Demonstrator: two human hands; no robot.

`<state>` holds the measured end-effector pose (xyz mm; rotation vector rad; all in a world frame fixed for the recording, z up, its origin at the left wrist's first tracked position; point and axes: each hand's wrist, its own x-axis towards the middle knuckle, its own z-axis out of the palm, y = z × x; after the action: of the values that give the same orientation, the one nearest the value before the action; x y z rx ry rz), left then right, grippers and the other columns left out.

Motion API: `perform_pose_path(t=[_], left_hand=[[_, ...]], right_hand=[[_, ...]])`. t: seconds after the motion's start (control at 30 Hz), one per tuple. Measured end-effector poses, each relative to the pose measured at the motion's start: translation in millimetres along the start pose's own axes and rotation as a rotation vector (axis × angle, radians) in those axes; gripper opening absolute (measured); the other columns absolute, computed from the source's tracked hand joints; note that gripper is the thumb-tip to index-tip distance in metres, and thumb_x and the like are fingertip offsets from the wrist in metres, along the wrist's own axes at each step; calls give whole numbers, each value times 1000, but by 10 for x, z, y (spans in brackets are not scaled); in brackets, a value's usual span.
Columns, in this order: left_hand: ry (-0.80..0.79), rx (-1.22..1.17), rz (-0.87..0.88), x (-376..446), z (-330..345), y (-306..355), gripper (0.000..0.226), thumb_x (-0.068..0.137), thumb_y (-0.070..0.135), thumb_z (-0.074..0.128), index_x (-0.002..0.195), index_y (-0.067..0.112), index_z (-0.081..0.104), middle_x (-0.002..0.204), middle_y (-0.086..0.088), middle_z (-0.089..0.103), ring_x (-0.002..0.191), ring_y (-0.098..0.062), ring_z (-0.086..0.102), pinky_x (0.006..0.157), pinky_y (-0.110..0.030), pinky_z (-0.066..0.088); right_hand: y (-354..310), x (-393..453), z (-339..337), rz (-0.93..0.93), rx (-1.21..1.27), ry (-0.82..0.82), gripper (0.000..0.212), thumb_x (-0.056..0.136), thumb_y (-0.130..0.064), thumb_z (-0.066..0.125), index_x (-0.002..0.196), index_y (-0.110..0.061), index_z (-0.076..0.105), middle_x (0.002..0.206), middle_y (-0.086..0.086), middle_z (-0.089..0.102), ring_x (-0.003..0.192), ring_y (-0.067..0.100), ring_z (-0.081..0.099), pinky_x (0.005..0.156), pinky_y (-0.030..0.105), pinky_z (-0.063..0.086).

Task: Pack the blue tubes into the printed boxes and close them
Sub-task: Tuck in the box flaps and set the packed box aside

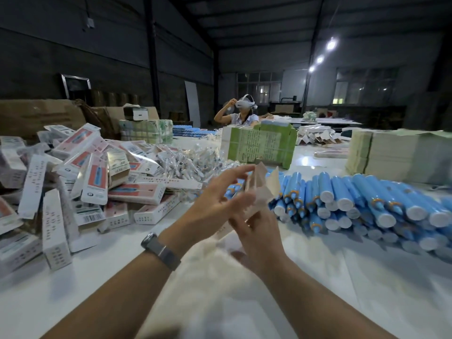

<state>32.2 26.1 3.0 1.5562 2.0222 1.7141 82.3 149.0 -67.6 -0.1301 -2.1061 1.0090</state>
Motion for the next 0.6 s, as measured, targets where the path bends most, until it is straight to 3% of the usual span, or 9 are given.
perform_pose_path(t=[0.03,0.07,0.13,0.17,0.27,0.33,0.43,0.53,0.6], left_hand=[[-54,-17,-16,-49,13,-102,67,72,55,64,136,46,46,135,8,55,124,-9,56,96,-26,51],[-74,-30,-25,-95,43,-189,71,74,49,71,139,47,42,137,11,54,123,-4,56,92,-19,50],[-15,-49,-24,-136,104,-315,67,80,38,73,140,41,44,132,8,59,117,-4,60,86,-14,49],[28,-59,-17,-139,122,-356,63,81,36,73,138,37,48,127,4,63,112,-7,63,83,-16,51],[145,-60,1,-138,138,-421,59,72,44,79,126,41,55,115,8,67,99,-13,68,81,-28,56],[256,-29,17,-134,157,-449,62,58,49,83,112,45,53,104,24,65,92,-1,65,75,-17,53],[449,-70,64,-112,189,-533,65,53,44,85,102,48,42,97,27,65,90,0,68,74,-17,54],[617,-79,81,-107,128,-577,59,59,51,83,96,56,37,94,24,67,85,-6,70,70,-20,55],[696,-28,71,-110,50,-572,57,61,59,80,98,57,37,93,27,68,81,1,70,65,-14,52]], right_hand=[[31,6,3,-16,9,-9,39,75,-32,80,109,-29,61,95,-23,62,89,-12,57,77,16,48],[36,1,10,13,58,-12,46,72,-29,83,109,-36,57,96,-23,63,90,-10,59,78,21,53],[13,9,25,136,178,-2,50,68,-39,81,111,-36,55,97,-15,68,91,9,67,71,48,59],[17,18,36,164,199,16,54,66,-46,78,112,-35,54,98,-13,68,91,15,67,65,53,59],[14,26,61,157,208,-5,56,59,-47,71,112,-34,57,97,-9,70,91,19,69,61,54,58],[-43,28,64,91,165,-103,52,58,-35,65,109,-42,62,100,-11,70,94,16,69,61,53,59],[-153,72,-11,-125,-54,-264,44,66,-30,71,109,-37,65,112,-6,64,107,20,60,86,45,53],[-196,207,-143,-217,-490,-484,66,76,-38,75,136,-26,49,136,-2,48,125,22,41,105,42,38],[-272,344,-289,-235,-741,-389,67,82,-37,67,144,-29,41,146,-5,41,132,23,35,108,43,33]])
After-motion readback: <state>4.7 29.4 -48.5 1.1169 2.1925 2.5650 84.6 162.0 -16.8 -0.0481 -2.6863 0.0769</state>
